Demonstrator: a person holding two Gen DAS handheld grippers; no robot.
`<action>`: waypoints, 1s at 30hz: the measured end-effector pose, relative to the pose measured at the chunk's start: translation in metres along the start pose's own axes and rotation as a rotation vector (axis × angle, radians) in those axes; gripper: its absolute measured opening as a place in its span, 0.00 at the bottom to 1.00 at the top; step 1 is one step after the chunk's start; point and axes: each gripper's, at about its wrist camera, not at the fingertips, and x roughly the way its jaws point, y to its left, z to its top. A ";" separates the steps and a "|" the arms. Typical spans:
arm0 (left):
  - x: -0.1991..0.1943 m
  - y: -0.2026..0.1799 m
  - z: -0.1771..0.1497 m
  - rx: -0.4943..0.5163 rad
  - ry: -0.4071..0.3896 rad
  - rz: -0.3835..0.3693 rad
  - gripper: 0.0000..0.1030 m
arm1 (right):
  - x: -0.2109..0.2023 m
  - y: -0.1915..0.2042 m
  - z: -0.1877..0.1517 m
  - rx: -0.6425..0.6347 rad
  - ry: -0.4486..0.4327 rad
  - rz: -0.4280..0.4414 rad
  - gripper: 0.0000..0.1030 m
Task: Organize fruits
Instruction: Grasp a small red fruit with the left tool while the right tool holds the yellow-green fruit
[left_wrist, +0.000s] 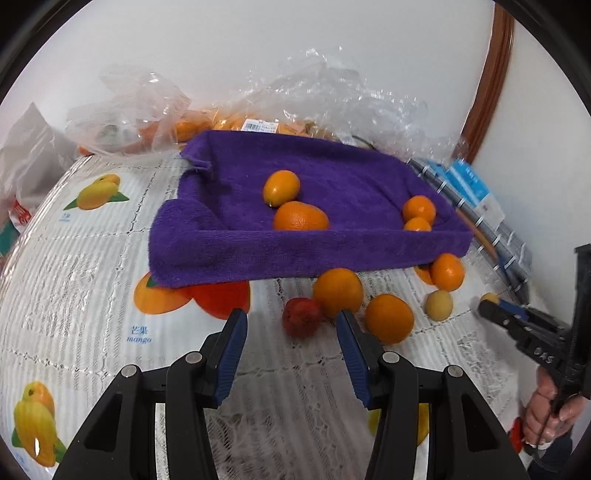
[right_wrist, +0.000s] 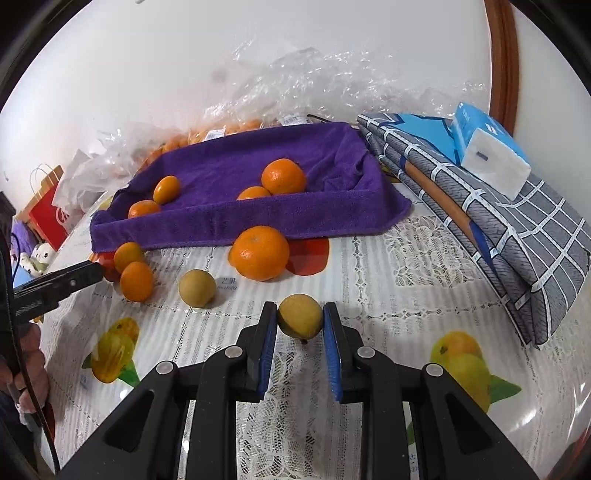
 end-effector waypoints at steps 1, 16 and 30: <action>0.003 -0.003 0.001 0.013 0.015 0.025 0.47 | 0.000 0.000 0.000 0.001 -0.001 0.004 0.24; -0.008 0.017 -0.002 -0.115 -0.063 -0.117 0.25 | -0.004 -0.007 0.001 0.039 -0.025 0.046 0.24; -0.015 0.018 0.000 -0.123 -0.116 -0.106 0.25 | -0.012 -0.011 0.000 0.070 -0.072 0.049 0.24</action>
